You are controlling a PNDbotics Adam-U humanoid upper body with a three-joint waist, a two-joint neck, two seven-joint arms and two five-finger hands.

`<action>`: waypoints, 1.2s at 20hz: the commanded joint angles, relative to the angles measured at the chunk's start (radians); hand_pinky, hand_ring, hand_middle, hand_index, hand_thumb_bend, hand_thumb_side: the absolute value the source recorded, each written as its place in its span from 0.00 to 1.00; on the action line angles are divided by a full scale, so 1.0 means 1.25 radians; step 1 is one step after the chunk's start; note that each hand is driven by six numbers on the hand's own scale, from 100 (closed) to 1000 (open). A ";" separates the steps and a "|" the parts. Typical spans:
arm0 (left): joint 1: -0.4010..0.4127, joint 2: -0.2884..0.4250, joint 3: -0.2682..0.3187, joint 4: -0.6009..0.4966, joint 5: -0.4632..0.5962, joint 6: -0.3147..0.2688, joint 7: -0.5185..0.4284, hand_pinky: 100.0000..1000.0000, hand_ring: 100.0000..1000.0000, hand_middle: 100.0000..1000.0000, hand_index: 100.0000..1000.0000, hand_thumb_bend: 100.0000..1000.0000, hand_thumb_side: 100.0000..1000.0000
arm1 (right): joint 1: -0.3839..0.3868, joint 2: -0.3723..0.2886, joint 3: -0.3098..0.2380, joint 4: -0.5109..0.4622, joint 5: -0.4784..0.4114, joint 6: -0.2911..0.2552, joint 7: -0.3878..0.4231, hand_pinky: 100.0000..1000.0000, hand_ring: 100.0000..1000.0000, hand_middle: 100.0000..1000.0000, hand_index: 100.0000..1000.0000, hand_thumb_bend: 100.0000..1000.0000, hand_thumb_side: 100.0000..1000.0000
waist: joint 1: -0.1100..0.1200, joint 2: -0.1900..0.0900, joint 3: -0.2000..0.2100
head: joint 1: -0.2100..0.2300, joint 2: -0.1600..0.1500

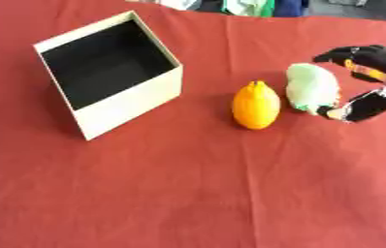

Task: Pick up objects on the table and place them in the box.

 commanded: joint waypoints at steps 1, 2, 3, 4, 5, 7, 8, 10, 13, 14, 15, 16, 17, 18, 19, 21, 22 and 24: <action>-0.008 0.014 0.001 -0.014 0.002 -0.001 -0.002 0.68 0.78 0.77 0.81 0.01 0.74 | -0.018 -0.022 -0.001 0.009 0.012 -0.007 0.009 0.88 0.93 0.85 1.00 0.23 0.38 | 0.003 -0.013 0.002 | -0.002 -0.013; -0.009 0.014 0.000 -0.014 0.003 -0.001 -0.003 0.68 0.78 0.77 0.81 0.01 0.74 | -0.022 -0.020 0.002 0.012 0.011 -0.009 0.013 0.88 0.92 0.84 1.00 0.23 0.39 | 0.002 -0.012 0.003 | -0.003 -0.014; -0.010 0.013 0.000 -0.014 0.003 -0.001 -0.003 0.68 0.78 0.77 0.81 0.01 0.74 | -0.025 -0.019 0.004 0.015 0.011 -0.010 0.017 0.88 0.92 0.84 1.00 0.23 0.39 | 0.002 -0.012 0.003 | -0.003 -0.014; -0.010 0.013 0.000 -0.014 0.003 -0.001 -0.003 0.68 0.78 0.77 0.81 0.01 0.74 | -0.028 -0.018 0.006 0.018 0.010 -0.012 0.020 0.88 0.92 0.85 1.00 0.22 0.40 | 0.002 -0.011 0.003 | -0.003 -0.014; -0.010 0.013 -0.001 -0.014 0.003 -0.001 -0.004 0.68 0.78 0.77 0.81 0.01 0.74 | -0.031 -0.017 0.008 0.022 0.010 -0.013 0.024 0.88 0.93 0.85 1.00 0.22 0.40 | 0.002 -0.011 0.003 | -0.003 -0.014; -0.010 0.012 -0.001 -0.014 0.003 0.000 -0.004 0.68 0.78 0.77 0.81 0.00 0.74 | -0.036 -0.014 0.011 0.031 0.010 -0.015 0.030 0.88 0.93 0.85 1.00 0.22 0.40 | 0.002 -0.010 0.004 | -0.004 -0.013; -0.010 0.012 -0.001 -0.014 0.003 0.000 -0.004 0.68 0.78 0.77 0.81 0.00 0.74 | -0.038 -0.013 0.012 0.036 0.010 -0.015 0.032 0.88 0.93 0.84 1.00 0.22 0.41 | 0.002 -0.010 0.004 | -0.004 -0.014; -0.010 0.012 -0.001 -0.014 0.003 0.001 -0.004 0.68 0.78 0.77 0.81 0.00 0.74 | -0.042 -0.011 0.017 0.045 0.010 -0.017 0.037 0.88 0.92 0.84 1.00 0.21 0.41 | 0.002 -0.010 0.004 | -0.004 -0.014; -0.009 0.011 -0.002 -0.014 0.003 0.002 -0.004 0.68 0.78 0.77 0.81 0.00 0.74 | -0.048 -0.008 0.023 0.055 0.009 -0.020 0.044 0.88 0.92 0.81 1.00 0.22 0.39 | 0.003 -0.009 0.005 | -0.005 -0.014; -0.009 0.011 -0.002 -0.014 0.003 0.002 -0.004 0.68 0.78 0.77 0.81 0.00 0.74 | -0.050 -0.007 0.025 0.059 0.010 -0.020 0.046 0.88 0.92 0.79 1.00 0.22 0.40 | 0.003 -0.009 0.005 | -0.006 -0.014; -0.009 0.010 -0.002 -0.014 0.003 0.002 -0.004 0.68 0.78 0.77 0.81 0.00 0.74 | -0.052 -0.006 0.027 0.062 0.011 -0.020 0.047 0.88 0.91 0.77 1.00 0.21 0.40 | 0.003 -0.009 0.005 | -0.006 -0.014; -0.009 0.010 -0.002 -0.014 0.003 0.003 -0.004 0.68 0.78 0.77 0.81 0.00 0.74 | -0.053 -0.004 0.029 0.066 0.012 -0.020 0.047 0.87 0.91 0.72 0.99 0.20 0.41 | 0.003 -0.008 0.005 | -0.006 -0.014; -0.009 0.010 -0.003 -0.014 0.003 0.003 -0.005 0.68 0.78 0.77 0.81 0.00 0.74 | -0.055 -0.003 0.032 0.069 0.013 -0.020 0.047 0.87 0.90 0.69 0.99 0.20 0.41 | 0.003 -0.008 0.005 | -0.006 -0.014; -0.009 0.010 -0.003 -0.014 0.003 0.004 -0.005 0.68 0.78 0.77 0.81 0.00 0.74 | -0.057 -0.002 0.034 0.072 0.014 -0.019 0.046 0.86 0.89 0.63 0.97 0.19 0.41 | 0.003 -0.008 0.005 | -0.006 -0.014; -0.009 0.009 -0.003 -0.014 0.003 0.005 -0.005 0.68 0.78 0.77 0.81 0.00 0.74 | -0.059 -0.001 0.036 0.074 0.013 -0.019 0.044 0.86 0.89 0.59 0.95 0.18 0.40 | 0.003 -0.008 0.005 | -0.006 -0.015; -0.009 0.009 -0.003 -0.014 0.003 0.006 -0.005 0.68 0.78 0.76 0.81 0.00 0.74 | -0.062 0.001 0.038 0.077 0.012 -0.016 0.034 0.84 0.87 0.54 0.90 0.13 0.39 | 0.004 -0.008 0.005 | -0.005 -0.015; -0.009 0.009 -0.003 -0.014 0.003 0.006 -0.004 0.68 0.78 0.76 0.81 0.00 0.74 | -0.063 0.002 0.039 0.077 0.010 -0.013 0.027 0.84 0.86 0.53 0.90 0.11 0.37 | 0.004 -0.008 0.005 | -0.005 -0.015; -0.009 0.008 -0.003 -0.014 0.003 0.007 -0.004 0.68 0.78 0.76 0.81 0.00 0.74 | -0.065 0.004 0.039 0.074 0.009 -0.006 0.010 0.83 0.84 0.52 0.90 0.11 0.32 | 0.004 -0.009 0.004 | -0.006 -0.015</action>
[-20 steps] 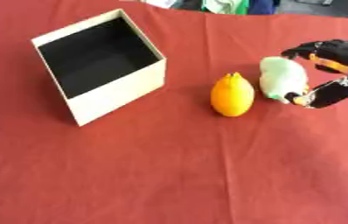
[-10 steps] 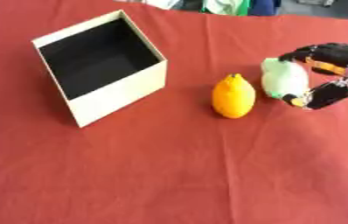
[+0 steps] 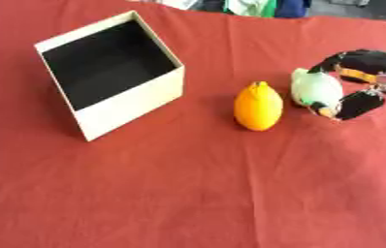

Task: Pick up objects on the table and place them in the box.

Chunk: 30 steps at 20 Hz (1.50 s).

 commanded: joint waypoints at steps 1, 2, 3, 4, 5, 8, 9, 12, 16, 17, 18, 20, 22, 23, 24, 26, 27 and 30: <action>-0.006 0.009 0.001 -0.014 0.003 0.003 -0.001 0.68 0.78 0.76 0.81 0.00 0.74 | -0.009 -0.013 -0.001 -0.001 0.003 0.012 -0.027 0.82 0.83 0.51 0.89 0.12 0.27 | 0.004 -0.014 -0.001 | -0.002 -0.008; -0.006 0.009 0.001 -0.014 0.003 0.003 -0.001 0.68 0.78 0.76 0.81 0.00 0.74 | -0.010 -0.013 -0.001 -0.001 0.006 0.019 -0.041 0.81 0.81 0.49 0.88 0.10 0.21 | 0.004 -0.014 -0.001 | -0.003 -0.008; -0.006 0.008 0.001 -0.014 0.003 0.004 -0.001 0.68 0.78 0.76 0.81 0.00 0.74 | -0.011 -0.012 -0.002 -0.001 0.008 0.027 -0.057 0.80 0.80 0.49 0.88 0.08 0.19 | 0.004 -0.014 -0.001 | -0.003 -0.007; -0.006 0.008 0.001 -0.014 0.003 0.004 -0.001 0.68 0.78 0.76 0.81 0.00 0.74 | -0.012 -0.011 -0.001 -0.002 0.008 0.035 -0.074 0.80 0.80 0.48 0.88 0.06 0.16 | 0.005 -0.014 -0.001 | -0.003 -0.007; -0.006 0.008 0.001 -0.014 0.003 0.003 0.000 0.68 0.78 0.76 0.81 0.00 0.74 | -0.012 -0.010 -0.001 -0.003 0.007 0.043 -0.090 0.79 0.79 0.48 0.87 0.04 0.13 | 0.005 -0.014 -0.002 | -0.003 -0.006; -0.005 0.008 0.001 -0.014 0.003 0.004 0.000 0.68 0.77 0.76 0.81 0.00 0.74 | -0.012 -0.011 0.000 -0.009 0.006 0.058 -0.125 0.79 0.78 0.46 0.86 0.00 0.00 | 0.006 -0.014 -0.003 | -0.003 -0.004; -0.005 0.008 0.001 -0.014 0.003 0.004 0.000 0.68 0.77 0.76 0.81 0.00 0.74 | -0.012 -0.011 -0.001 -0.013 0.007 0.063 -0.135 0.78 0.77 0.45 0.85 0.00 0.00 | 0.006 -0.014 -0.003 | -0.003 -0.003; -0.005 0.008 0.001 -0.014 0.003 0.005 -0.001 0.68 0.77 0.76 0.81 0.00 0.74 | -0.013 -0.012 -0.004 -0.024 0.015 0.080 -0.169 0.76 0.72 0.37 0.81 0.04 0.00 | 0.006 -0.015 -0.005 | -0.003 -0.003; -0.005 0.007 0.000 -0.014 0.003 0.006 -0.002 0.68 0.77 0.76 0.81 0.00 0.74 | -0.016 -0.010 -0.005 -0.033 0.013 0.100 -0.204 0.75 0.69 0.31 0.77 0.00 0.00 | 0.007 -0.017 -0.005 | -0.003 -0.004; -0.005 0.007 0.001 -0.014 0.003 0.007 -0.001 0.68 0.77 0.76 0.81 0.00 0.74 | -0.018 -0.010 -0.006 -0.038 0.010 0.102 -0.208 0.75 0.69 0.31 0.77 0.00 0.00 | 0.007 -0.018 -0.005 | -0.002 -0.003; -0.005 0.007 0.001 -0.014 0.004 0.007 -0.001 0.68 0.77 0.76 0.81 0.00 0.74 | -0.021 -0.010 -0.008 -0.045 0.006 0.103 -0.211 0.75 0.69 0.31 0.77 0.00 0.00 | 0.006 -0.018 -0.005 | -0.002 -0.003; -0.005 0.008 0.001 -0.014 0.004 0.007 -0.001 0.68 0.77 0.76 0.81 0.00 0.74 | -0.031 -0.012 -0.013 -0.062 -0.002 0.104 -0.214 0.75 0.70 0.31 0.77 0.00 0.00 | 0.006 -0.019 -0.005 | -0.002 -0.001; -0.004 0.009 0.001 -0.014 0.004 0.008 -0.001 0.68 0.77 0.76 0.81 0.00 0.73 | -0.048 -0.013 -0.017 -0.083 -0.011 0.106 -0.213 0.75 0.70 0.31 0.77 0.00 0.00 | 0.005 -0.021 -0.006 | -0.001 0.001; -0.004 0.009 0.000 -0.014 0.004 0.008 -0.001 0.68 0.77 0.76 0.81 0.00 0.73 | -0.062 -0.012 -0.017 -0.096 -0.015 0.107 -0.211 0.75 0.69 0.32 0.77 0.00 0.00 | 0.005 -0.022 -0.006 | -0.001 0.003; -0.004 0.010 0.000 -0.014 0.005 0.008 -0.001 0.68 0.77 0.76 0.81 0.00 0.73 | -0.077 -0.010 -0.016 -0.108 -0.018 0.109 -0.208 0.75 0.69 0.32 0.77 0.00 0.00 | 0.005 -0.023 -0.006 | -0.001 0.004; -0.005 0.011 -0.001 -0.014 0.006 0.008 -0.001 0.68 0.77 0.76 0.81 0.01 0.75 | -0.119 0.000 -0.009 -0.131 -0.023 0.109 -0.196 0.74 0.68 0.32 0.78 0.00 0.06 | 0.005 -0.026 -0.004 | -0.002 0.006; -0.005 0.012 -0.002 -0.014 0.007 0.008 -0.002 0.68 0.77 0.76 0.81 0.00 0.73 | -0.142 0.008 -0.002 -0.139 -0.025 0.107 -0.188 0.74 0.68 0.32 0.78 0.00 0.00 | 0.005 -0.028 -0.003 | -0.004 0.007; -0.005 0.013 -0.005 -0.014 0.009 0.009 -0.005 0.68 0.77 0.76 0.81 0.00 0.73 | -0.219 0.046 0.022 -0.143 -0.029 0.101 -0.155 0.73 0.68 0.32 0.78 0.00 0.00 | 0.005 -0.033 -0.002 | -0.010 0.009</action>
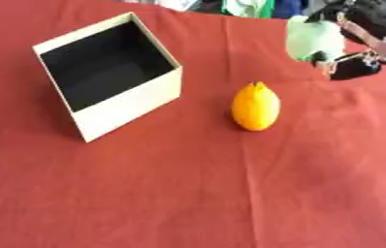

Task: Pick up objects on the table and place them in the box.

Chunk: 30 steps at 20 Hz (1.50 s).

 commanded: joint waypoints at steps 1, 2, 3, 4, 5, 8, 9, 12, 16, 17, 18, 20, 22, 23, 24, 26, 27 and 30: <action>-0.005 0.014 -0.003 -0.014 0.003 0.003 -0.004 0.68 0.77 0.76 0.80 0.00 0.73 | -0.069 0.026 0.014 -0.014 -0.010 -0.009 0.033 0.73 0.67 0.32 0.79 0.00 0.00 | 0.003 -0.023 0.001 | -0.007 0.005; -0.005 0.014 -0.003 -0.014 0.005 0.003 -0.005 0.68 0.77 0.76 0.80 0.00 0.73 | -0.095 0.045 0.022 -0.006 -0.011 -0.014 0.044 0.73 0.67 0.32 0.79 0.00 0.00 | 0.003 -0.025 0.002 | -0.009 0.006; -0.005 0.014 -0.004 -0.014 0.006 0.003 -0.005 0.68 0.77 0.76 0.80 0.00 0.73 | -0.119 0.064 0.030 0.002 -0.012 -0.019 0.054 0.73 0.67 0.32 0.79 0.00 0.00 | 0.004 -0.027 0.003 | -0.011 0.007; -0.005 0.014 -0.005 -0.014 0.007 0.004 -0.006 0.68 0.77 0.76 0.80 0.00 0.73 | -0.143 0.084 0.037 0.013 -0.013 -0.025 0.064 0.73 0.67 0.32 0.79 0.00 0.00 | 0.004 -0.029 0.004 | -0.014 0.009; -0.005 0.014 -0.006 -0.014 0.009 0.004 -0.007 0.68 0.77 0.76 0.80 0.00 0.73 | -0.165 0.104 0.045 0.024 -0.014 -0.032 0.073 0.73 0.67 0.33 0.79 0.00 0.00 | 0.004 -0.031 0.006 | -0.017 0.009; -0.007 0.012 -0.009 -0.014 0.014 0.005 -0.011 0.68 0.77 0.76 0.80 0.00 0.73 | -0.232 0.180 0.065 0.064 -0.013 -0.055 0.098 0.72 0.66 0.32 0.80 0.00 0.00 | 0.006 -0.036 0.012 | -0.028 0.010; -0.008 0.012 -0.010 -0.014 0.016 0.005 -0.012 0.68 0.77 0.76 0.80 0.00 0.73 | -0.251 0.204 0.071 0.080 -0.011 -0.061 0.103 0.72 0.66 0.32 0.80 0.00 0.00 | 0.007 -0.037 0.014 | -0.032 0.010; -0.008 0.009 -0.012 -0.014 0.021 0.006 -0.016 0.68 0.77 0.76 0.80 0.00 0.73 | -0.291 0.263 0.084 0.124 0.000 -0.077 0.111 0.72 0.66 0.32 0.81 0.00 0.00 | 0.007 -0.040 0.022 | -0.040 0.011; -0.011 0.006 -0.015 -0.014 0.027 0.008 -0.021 0.68 0.77 0.77 0.80 0.01 0.73 | -0.325 0.324 0.094 0.181 0.019 -0.096 0.112 0.72 0.66 0.33 0.81 0.00 0.00 | 0.005 -0.042 0.030 | -0.048 0.013; -0.012 0.006 -0.016 -0.014 0.028 0.008 -0.022 0.68 0.77 0.77 0.80 0.01 0.73 | -0.332 0.338 0.097 0.196 0.024 -0.100 0.111 0.72 0.67 0.33 0.81 0.00 0.00 | 0.005 -0.043 0.032 | -0.050 0.013; -0.012 0.005 -0.017 -0.014 0.030 0.008 -0.023 0.68 0.77 0.77 0.80 0.01 0.73 | -0.338 0.352 0.100 0.211 0.029 -0.104 0.111 0.72 0.67 0.33 0.81 0.00 0.00 | 0.005 -0.044 0.034 | -0.052 0.014; -0.013 0.004 -0.018 -0.014 0.032 0.009 -0.025 0.68 0.77 0.77 0.80 0.01 0.73 | -0.351 0.378 0.106 0.240 0.041 -0.114 0.110 0.72 0.67 0.33 0.81 0.00 0.00 | 0.006 -0.045 0.038 | -0.057 0.015; -0.015 0.003 -0.020 -0.014 0.035 0.009 -0.028 0.68 0.77 0.77 0.80 0.01 0.72 | -0.362 0.404 0.112 0.275 0.061 -0.126 0.108 0.72 0.67 0.33 0.81 0.00 0.00 | 0.006 -0.046 0.042 | -0.063 0.016; -0.016 0.003 -0.021 -0.014 0.036 0.009 -0.029 0.68 0.77 0.77 0.80 0.01 0.72 | -0.367 0.418 0.115 0.295 0.070 -0.131 0.106 0.72 0.67 0.33 0.81 0.00 0.00 | 0.006 -0.046 0.044 | -0.066 0.016; -0.017 0.002 -0.022 -0.014 0.038 0.009 -0.030 0.68 0.77 0.77 0.80 0.01 0.72 | -0.372 0.429 0.117 0.315 0.078 -0.138 0.104 0.72 0.67 0.33 0.81 0.00 0.00 | 0.006 -0.046 0.047 | -0.069 0.016; -0.018 0.001 -0.023 -0.014 0.040 0.010 -0.033 0.68 0.77 0.77 0.80 0.01 0.72 | -0.379 0.449 0.120 0.350 0.089 -0.154 0.102 0.72 0.67 0.33 0.81 0.00 0.00 | 0.005 -0.047 0.050 | -0.074 0.017; -0.018 0.001 -0.024 -0.014 0.041 0.011 -0.034 0.68 0.77 0.77 0.80 0.01 0.73 | -0.383 0.457 0.122 0.365 0.094 -0.162 0.102 0.72 0.67 0.33 0.82 0.00 0.00 | 0.004 -0.047 0.052 | -0.075 0.017; -0.021 -0.001 -0.025 -0.014 0.044 0.012 -0.037 0.68 0.77 0.77 0.80 0.01 0.73 | -0.390 0.479 0.128 0.398 0.105 -0.182 0.104 0.72 0.67 0.33 0.82 0.00 0.00 | 0.001 -0.047 0.057 | -0.080 0.019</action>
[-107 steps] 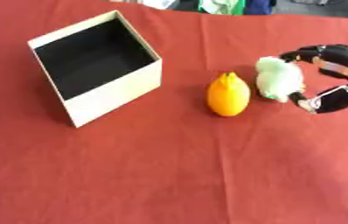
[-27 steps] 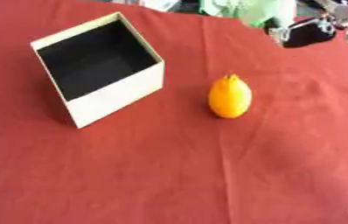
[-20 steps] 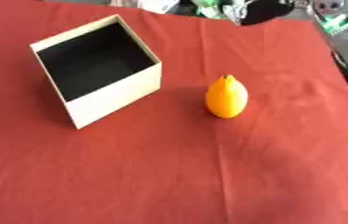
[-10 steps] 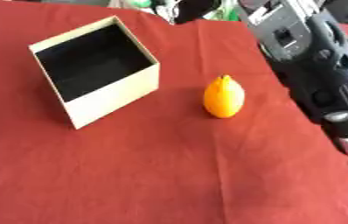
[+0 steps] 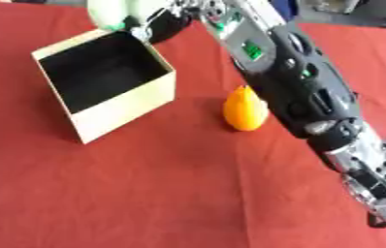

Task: Pick up objects on the table and place them in the box.

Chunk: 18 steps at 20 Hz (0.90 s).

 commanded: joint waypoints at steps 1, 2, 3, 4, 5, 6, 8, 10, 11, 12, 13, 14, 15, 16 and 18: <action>-0.012 0.006 0.000 -0.014 0.007 0.001 -0.006 0.68 0.77 0.77 0.80 0.01 0.73 | -0.025 0.015 0.002 0.025 0.016 -0.022 0.002 0.72 0.67 0.33 0.82 0.00 0.00 | 0.004 -0.019 0.005 | -0.007 0.003; -0.013 0.006 -0.001 -0.014 0.008 0.001 -0.006 0.68 0.77 0.77 0.80 0.01 0.73 | -0.025 0.021 0.003 0.032 0.019 -0.027 0.004 0.72 0.67 0.33 0.82 0.00 0.00 | 0.003 -0.019 0.007 | -0.008 0.003; -0.014 0.005 -0.001 -0.014 0.008 0.002 -0.007 0.68 0.77 0.77 0.80 0.01 0.72 | -0.026 0.026 0.004 0.039 0.022 -0.030 0.005 0.72 0.67 0.33 0.82 0.00 0.00 | 0.002 -0.019 0.008 | -0.008 0.004; -0.015 0.005 -0.002 -0.014 0.009 0.002 -0.008 0.68 0.77 0.77 0.80 0.01 0.72 | -0.026 0.030 0.005 0.047 0.027 -0.033 0.006 0.72 0.67 0.34 0.82 0.00 0.00 | 0.002 -0.019 0.009 | -0.009 0.005; -0.016 0.005 -0.002 -0.014 0.010 0.003 -0.008 0.68 0.77 0.77 0.80 0.01 0.72 | -0.026 0.034 0.007 0.057 0.033 -0.037 0.008 0.72 0.67 0.34 0.82 0.00 0.00 | 0.001 -0.019 0.011 | -0.010 0.005; -0.016 0.005 -0.002 -0.014 0.011 0.003 -0.008 0.68 0.77 0.77 0.80 0.01 0.73 | -0.026 0.037 0.009 0.069 0.041 -0.041 0.009 0.72 0.67 0.34 0.82 0.00 0.00 | 0.000 -0.019 0.012 | -0.010 0.005; -0.017 0.004 -0.003 -0.014 0.013 0.004 -0.009 0.68 0.77 0.77 0.80 0.01 0.73 | -0.027 0.045 0.007 0.094 0.058 -0.046 0.007 0.72 0.67 0.34 0.82 0.00 0.00 | -0.001 -0.019 0.013 | -0.012 0.006; -0.017 0.003 -0.004 -0.014 0.014 0.005 -0.011 0.67 0.77 0.77 0.80 0.01 0.73 | -0.030 0.053 0.002 0.120 0.076 -0.050 0.001 0.72 0.67 0.34 0.82 0.00 0.00 | -0.002 -0.019 0.014 | -0.014 0.007; -0.017 0.003 -0.004 -0.014 0.014 0.005 -0.012 0.67 0.77 0.77 0.80 0.01 0.73 | -0.031 0.058 -0.003 0.134 0.085 -0.052 -0.003 0.72 0.67 0.34 0.82 0.00 0.00 | -0.002 -0.019 0.015 | -0.015 0.007; -0.017 0.003 -0.004 -0.014 0.014 0.006 -0.012 0.67 0.77 0.77 0.80 0.01 0.73 | -0.033 0.062 -0.007 0.146 0.093 -0.054 -0.007 0.72 0.67 0.35 0.82 0.00 0.00 | -0.003 -0.018 0.015 | -0.015 0.007; -0.017 0.002 -0.004 -0.014 0.014 0.006 -0.013 0.67 0.77 0.77 0.80 0.01 0.73 | -0.035 0.066 -0.011 0.157 0.100 -0.058 -0.011 0.72 0.68 0.35 0.82 0.00 0.00 | -0.003 -0.017 0.016 | -0.016 0.008; -0.016 0.002 -0.004 -0.014 0.014 0.006 -0.013 0.67 0.77 0.77 0.80 0.01 0.73 | -0.037 0.069 -0.013 0.166 0.106 -0.063 -0.013 0.72 0.68 0.37 0.82 0.00 0.00 | -0.004 -0.017 0.016 | -0.016 0.008; -0.016 0.002 -0.004 -0.014 0.013 0.007 -0.013 0.67 0.77 0.77 0.80 0.01 0.73 | -0.039 0.071 -0.015 0.173 0.112 -0.070 -0.013 0.72 0.68 0.38 0.83 0.00 0.00 | -0.004 -0.016 0.017 | -0.017 0.008; -0.016 0.001 -0.005 -0.014 0.013 0.007 -0.014 0.67 0.77 0.77 0.80 0.01 0.73 | -0.040 0.072 -0.016 0.178 0.116 -0.077 -0.010 0.73 0.70 0.43 0.85 0.00 0.00 | -0.004 -0.016 0.017 | -0.017 0.009; -0.016 0.001 -0.005 -0.014 0.013 0.007 -0.014 0.67 0.77 0.77 0.80 0.01 0.72 | -0.042 0.075 -0.017 0.183 0.124 -0.091 -0.002 0.73 0.72 0.51 0.88 0.00 0.06 | -0.004 -0.016 0.016 | -0.017 0.009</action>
